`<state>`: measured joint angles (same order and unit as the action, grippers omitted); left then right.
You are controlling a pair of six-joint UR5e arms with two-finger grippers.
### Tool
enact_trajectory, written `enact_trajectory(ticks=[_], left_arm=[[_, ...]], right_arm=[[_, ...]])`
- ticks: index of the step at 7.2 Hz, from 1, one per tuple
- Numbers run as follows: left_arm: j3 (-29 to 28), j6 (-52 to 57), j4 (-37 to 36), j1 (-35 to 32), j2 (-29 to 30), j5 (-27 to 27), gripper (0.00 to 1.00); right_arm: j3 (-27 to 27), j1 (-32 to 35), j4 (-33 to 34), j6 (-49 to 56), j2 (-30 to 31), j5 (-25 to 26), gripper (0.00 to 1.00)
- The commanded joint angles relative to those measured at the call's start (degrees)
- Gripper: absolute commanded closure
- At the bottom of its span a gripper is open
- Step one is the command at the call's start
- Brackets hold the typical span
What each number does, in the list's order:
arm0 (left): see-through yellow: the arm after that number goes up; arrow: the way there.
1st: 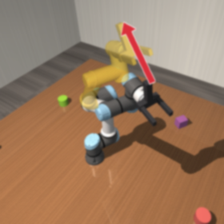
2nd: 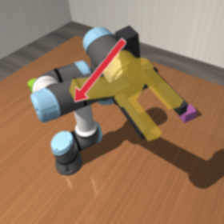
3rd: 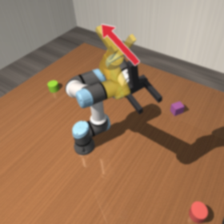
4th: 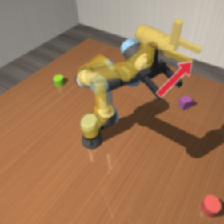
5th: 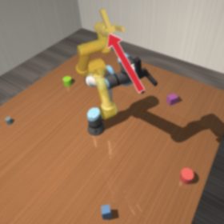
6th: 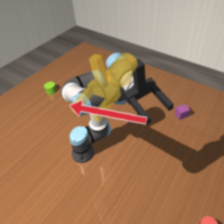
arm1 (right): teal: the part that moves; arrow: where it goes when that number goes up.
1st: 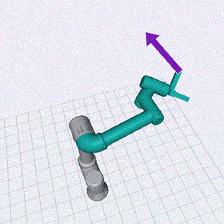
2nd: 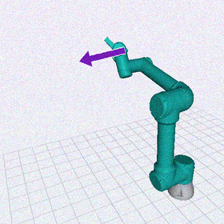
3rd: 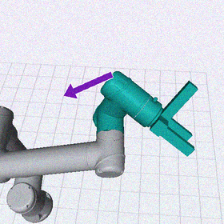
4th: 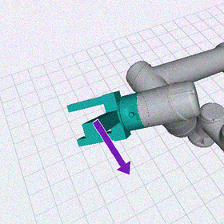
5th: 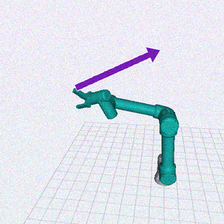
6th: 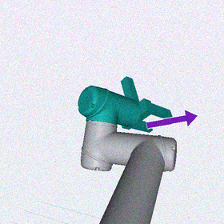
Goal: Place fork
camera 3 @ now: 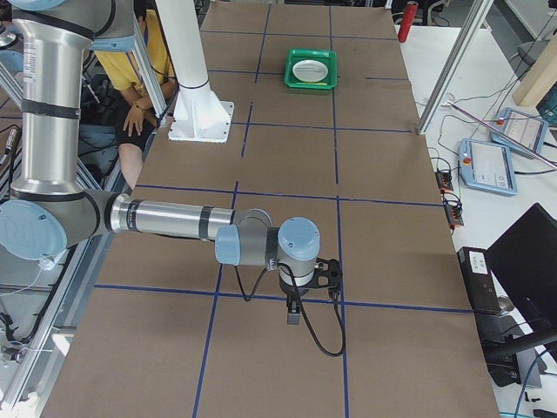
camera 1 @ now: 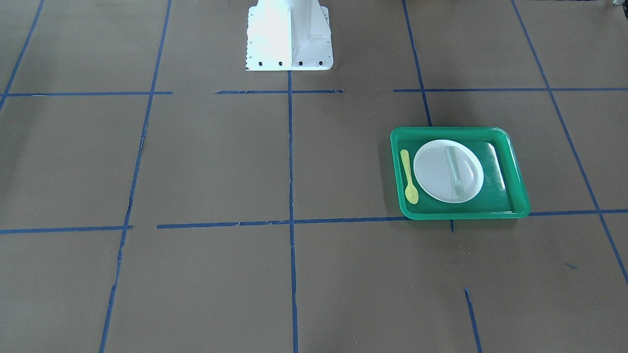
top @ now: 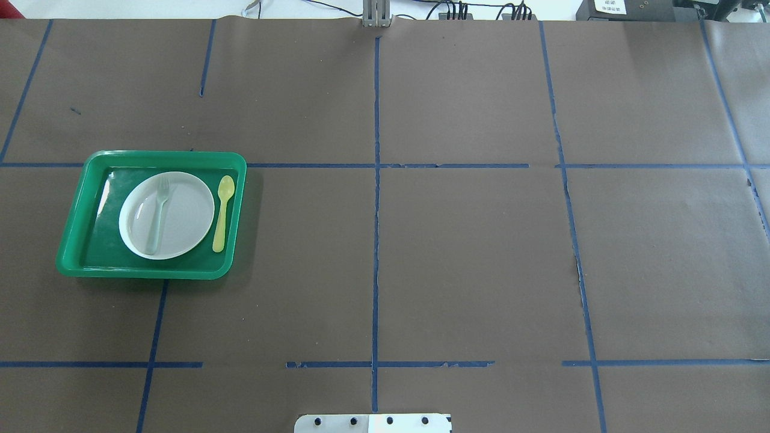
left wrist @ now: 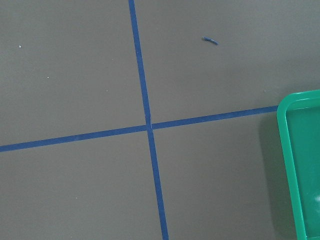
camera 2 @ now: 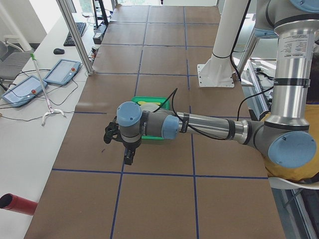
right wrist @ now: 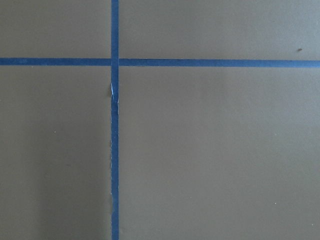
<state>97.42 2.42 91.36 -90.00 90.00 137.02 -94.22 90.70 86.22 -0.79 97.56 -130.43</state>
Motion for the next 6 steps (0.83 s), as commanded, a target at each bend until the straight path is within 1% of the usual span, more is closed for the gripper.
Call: enact_trajectory(ticks=[1, 5, 6], left_arm=[[0.0, 0.1, 0.0, 0.0, 0.0, 0.0, 0.00], [0.5, 0.0, 0.2, 0.2, 0.1, 0.0, 0.00], [0.4, 0.3, 3.0, 0.3, 0.0, -0.1, 0.00]], right_arm=[[0.0, 0.0, 0.0, 0.0, 0.0, 0.0, 0.00], [0.0, 0.0, 0.0, 0.0, 0.0, 0.0, 0.00], [0.0, 0.0, 0.0, 0.0, 0.0, 0.0, 0.00]])
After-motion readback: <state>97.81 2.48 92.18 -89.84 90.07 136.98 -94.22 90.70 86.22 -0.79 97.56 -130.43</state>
